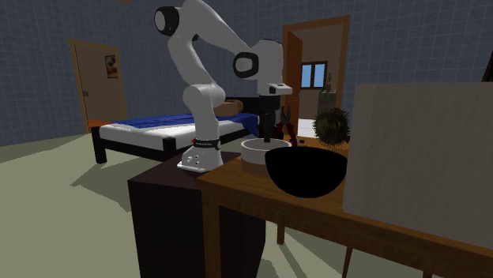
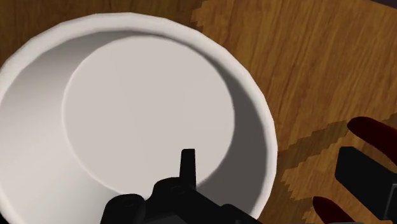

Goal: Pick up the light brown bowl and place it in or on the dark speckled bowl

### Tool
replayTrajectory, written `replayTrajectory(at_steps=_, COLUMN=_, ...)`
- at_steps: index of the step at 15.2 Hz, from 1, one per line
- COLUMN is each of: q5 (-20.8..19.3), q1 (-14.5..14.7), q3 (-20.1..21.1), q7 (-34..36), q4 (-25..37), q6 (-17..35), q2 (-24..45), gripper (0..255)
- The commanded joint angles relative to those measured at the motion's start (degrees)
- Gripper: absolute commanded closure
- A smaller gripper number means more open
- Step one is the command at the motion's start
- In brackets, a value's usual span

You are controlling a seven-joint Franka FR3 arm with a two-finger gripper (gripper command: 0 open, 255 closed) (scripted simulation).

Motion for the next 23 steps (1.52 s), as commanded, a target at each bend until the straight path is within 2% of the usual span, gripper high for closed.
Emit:
replayTrajectory(at_steps=1, q5=-0.05, q1=0.12, q3=-0.39, q7=-0.12, q4=-0.88, q6=2.47, q2=1.55, gripper=0)
replayTrajectory(at_steps=4, q5=-0.02, q1=0.32, q3=-0.84, q7=-0.26, q4=-1.75, q6=5.32, q2=3.54, gripper=0)
replayTrajectory(at_steps=11, q5=-0.02, q1=0.32, q3=-0.83, q7=-0.26, q4=-1.75, q6=5.31, q2=3.53, gripper=0)
replayTrajectory(at_steps=12, q5=-0.02, q1=0.32, q3=-0.83, q7=-0.26, q4=-1.75, q6=5.31, q2=3.53, gripper=255)
replayTrajectory(at_steps=21, q5=-0.02, q1=0.32, q3=-0.83, q7=-0.27, q4=-1.75, q6=5.32, q2=3.54, gripper=255)
replayTrajectory(at_steps=23, q5=-0.03, q1=0.18, q3=-0.46, q7=-0.11, q4=-1.09, q6=3.10, q2=1.97, gripper=255)
